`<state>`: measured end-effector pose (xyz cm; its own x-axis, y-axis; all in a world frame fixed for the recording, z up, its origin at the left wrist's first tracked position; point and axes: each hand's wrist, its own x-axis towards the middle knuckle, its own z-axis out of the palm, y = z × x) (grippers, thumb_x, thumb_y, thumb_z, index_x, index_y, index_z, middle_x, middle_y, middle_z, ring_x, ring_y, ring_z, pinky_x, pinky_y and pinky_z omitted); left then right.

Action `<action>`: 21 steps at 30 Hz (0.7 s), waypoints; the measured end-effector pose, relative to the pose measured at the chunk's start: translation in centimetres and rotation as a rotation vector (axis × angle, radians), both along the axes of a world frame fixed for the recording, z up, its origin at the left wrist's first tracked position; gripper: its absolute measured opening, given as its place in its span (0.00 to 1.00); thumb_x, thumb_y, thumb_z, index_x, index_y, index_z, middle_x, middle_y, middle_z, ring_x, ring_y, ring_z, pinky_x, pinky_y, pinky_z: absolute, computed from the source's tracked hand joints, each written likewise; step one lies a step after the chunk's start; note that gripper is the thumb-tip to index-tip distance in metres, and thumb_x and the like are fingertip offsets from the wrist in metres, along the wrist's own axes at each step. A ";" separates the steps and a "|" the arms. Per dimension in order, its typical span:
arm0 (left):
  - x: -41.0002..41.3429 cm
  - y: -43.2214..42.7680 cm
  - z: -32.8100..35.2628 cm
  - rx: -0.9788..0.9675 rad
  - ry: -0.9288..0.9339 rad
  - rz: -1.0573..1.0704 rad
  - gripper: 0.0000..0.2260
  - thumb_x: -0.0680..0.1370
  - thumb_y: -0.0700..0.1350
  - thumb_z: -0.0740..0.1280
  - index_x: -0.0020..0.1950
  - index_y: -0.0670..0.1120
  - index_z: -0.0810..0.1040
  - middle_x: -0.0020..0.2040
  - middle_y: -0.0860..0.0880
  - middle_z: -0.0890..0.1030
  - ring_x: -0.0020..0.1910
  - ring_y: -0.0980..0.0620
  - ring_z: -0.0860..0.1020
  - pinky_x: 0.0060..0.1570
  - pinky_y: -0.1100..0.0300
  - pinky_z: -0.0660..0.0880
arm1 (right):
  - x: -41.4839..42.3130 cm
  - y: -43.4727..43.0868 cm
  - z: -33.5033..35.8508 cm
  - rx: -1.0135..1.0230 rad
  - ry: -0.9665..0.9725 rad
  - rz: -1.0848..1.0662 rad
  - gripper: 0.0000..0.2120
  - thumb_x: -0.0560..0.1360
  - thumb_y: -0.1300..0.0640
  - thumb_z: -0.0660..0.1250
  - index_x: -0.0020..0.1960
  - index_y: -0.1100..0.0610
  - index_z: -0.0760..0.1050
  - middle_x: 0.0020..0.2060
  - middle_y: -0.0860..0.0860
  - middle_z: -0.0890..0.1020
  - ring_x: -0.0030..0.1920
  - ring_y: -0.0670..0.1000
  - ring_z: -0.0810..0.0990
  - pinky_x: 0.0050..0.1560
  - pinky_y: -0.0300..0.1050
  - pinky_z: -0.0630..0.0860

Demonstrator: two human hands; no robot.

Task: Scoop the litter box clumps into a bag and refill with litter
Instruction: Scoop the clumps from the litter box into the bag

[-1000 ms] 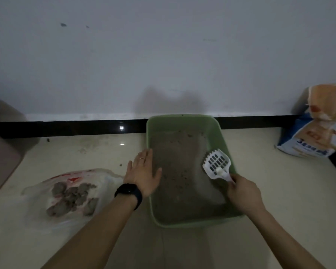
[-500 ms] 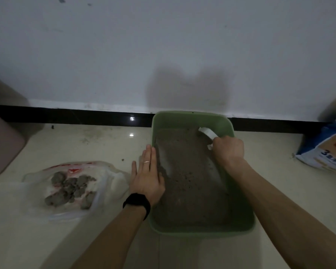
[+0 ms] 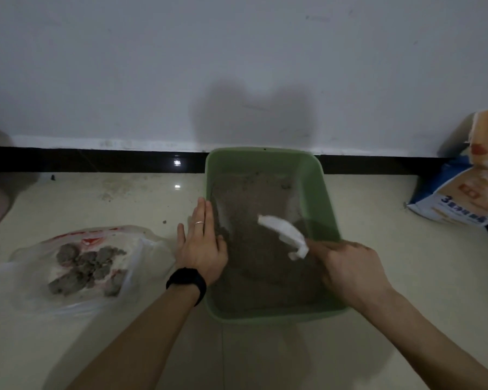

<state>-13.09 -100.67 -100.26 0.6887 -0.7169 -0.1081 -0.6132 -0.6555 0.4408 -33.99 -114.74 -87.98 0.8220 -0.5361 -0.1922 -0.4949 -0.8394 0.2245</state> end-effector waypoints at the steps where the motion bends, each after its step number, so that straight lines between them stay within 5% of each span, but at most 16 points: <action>1: 0.0 -0.1 0.0 -0.005 0.005 -0.002 0.34 0.81 0.49 0.55 0.79 0.47 0.37 0.79 0.51 0.37 0.78 0.51 0.49 0.75 0.45 0.45 | -0.4 -0.4 0.1 0.020 -0.013 -0.080 0.18 0.70 0.50 0.68 0.59 0.41 0.77 0.40 0.45 0.84 0.35 0.53 0.82 0.35 0.44 0.78; 4: -0.2 0.0 0.0 -0.049 0.036 0.004 0.34 0.80 0.46 0.57 0.80 0.48 0.40 0.80 0.52 0.40 0.78 0.52 0.50 0.76 0.46 0.46 | -1.1 -2.1 0.0 0.072 0.007 -0.288 0.16 0.74 0.44 0.56 0.59 0.42 0.76 0.37 0.46 0.81 0.34 0.51 0.80 0.38 0.45 0.80; 10: 0.0 0.5 -0.5 -0.103 0.104 0.043 0.33 0.81 0.45 0.57 0.80 0.48 0.41 0.80 0.51 0.45 0.78 0.51 0.50 0.76 0.47 0.46 | -0.1 -3.3 -0.6 0.100 0.091 -0.490 0.14 0.72 0.44 0.58 0.45 0.49 0.79 0.30 0.48 0.78 0.30 0.49 0.78 0.36 0.46 0.81; 16: -0.2 -0.1 -0.5 -0.055 0.041 0.026 0.35 0.80 0.47 0.57 0.80 0.46 0.39 0.80 0.49 0.44 0.78 0.50 0.50 0.75 0.45 0.46 | 4.6 -4.4 -0.9 -0.060 0.008 -0.397 0.07 0.79 0.52 0.62 0.44 0.54 0.73 0.33 0.49 0.73 0.32 0.51 0.74 0.36 0.44 0.71; 21: -0.4 -0.1 -0.4 -0.016 0.023 0.030 0.35 0.80 0.49 0.56 0.79 0.47 0.36 0.80 0.49 0.40 0.78 0.51 0.48 0.76 0.46 0.45 | 10.1 -8.1 -2.0 -0.153 0.092 -0.326 0.08 0.79 0.56 0.61 0.49 0.56 0.78 0.37 0.52 0.75 0.41 0.54 0.77 0.41 0.46 0.68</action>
<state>-13.53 -100.73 -100.70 0.7077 -0.6975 -0.1127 -0.5826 -0.6663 0.4653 -23.91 -122.85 -90.03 0.5860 -0.7954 -0.1548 -0.7028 -0.5939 0.3915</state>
